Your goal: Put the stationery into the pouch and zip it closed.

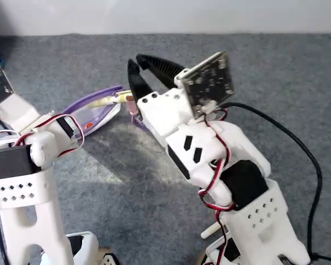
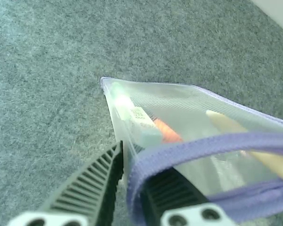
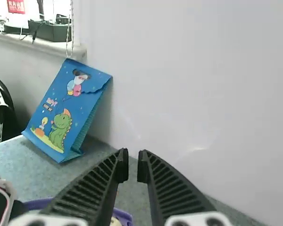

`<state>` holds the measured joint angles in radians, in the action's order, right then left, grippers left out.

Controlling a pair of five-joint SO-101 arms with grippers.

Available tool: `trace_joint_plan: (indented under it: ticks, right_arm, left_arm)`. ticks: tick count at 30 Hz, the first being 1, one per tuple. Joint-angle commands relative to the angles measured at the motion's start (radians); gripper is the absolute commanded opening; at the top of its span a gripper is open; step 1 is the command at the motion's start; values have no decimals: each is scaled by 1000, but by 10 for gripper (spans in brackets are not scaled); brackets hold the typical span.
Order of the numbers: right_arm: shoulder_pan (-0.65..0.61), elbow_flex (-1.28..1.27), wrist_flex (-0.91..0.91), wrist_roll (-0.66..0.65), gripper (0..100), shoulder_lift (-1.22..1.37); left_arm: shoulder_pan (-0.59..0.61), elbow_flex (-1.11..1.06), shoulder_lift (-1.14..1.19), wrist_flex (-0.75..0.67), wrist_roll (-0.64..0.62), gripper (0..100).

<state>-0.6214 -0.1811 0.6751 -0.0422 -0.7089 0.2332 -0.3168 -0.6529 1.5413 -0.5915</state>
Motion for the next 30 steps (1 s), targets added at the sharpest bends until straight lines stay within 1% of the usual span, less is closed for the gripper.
trace_joint_plan:
  ticks: [1, 4, 5, 7, 9, 10, 13, 17, 19, 21, 25, 28, 30]
  right_arm:
    - [93, 61, 16, 17, 39, -22]
    - [182, 38, 96, 20, 4, -8]
    - [205, 23, 128, 23, 7, -5]
    - [239, 0, 180, 68, 8, 4]
    - [240, -20, 205, 132, 7, 13]
    - [228, -32, 205, 155, 7, 18]
    - [108, -63, 156, 195, 8, 59]
    - [-68, -72, -2, 249, 8, 159]
    - [-99, -72, -45, 250, 8, 199]
    - [-88, -64, -44, 250, 8, 214]
    - [28, -25, 18, 253, 8, 171]
    - [107, 11, 130, 253, 8, 122]
    - [136, 32, 234, 255, 8, 85]
  left_arm:
    - [0, 10, -5, -29, -11, 13]
    - [0, 10, -6, -29, -11, 13]
    - [0, 10, -6, -29, -11, 13]
    - [0, 10, -8, -29, -11, 13]
    - [0, 10, -8, -29, -11, 13]
    - [0, 10, -8, -29, -11, 13]
    - [0, 10, -8, -26, -11, 13]
    - [0, 10, -8, -26, -11, 13]
    - [0, 10, -8, -25, -11, 13]
    - [0, 10, -8, -23, -11, 13]
    - [0, 10, -9, -21, -11, 13]
    - [0, 10, -9, -23, -11, 13]
    - [0, 10, -9, -26, -11, 13]
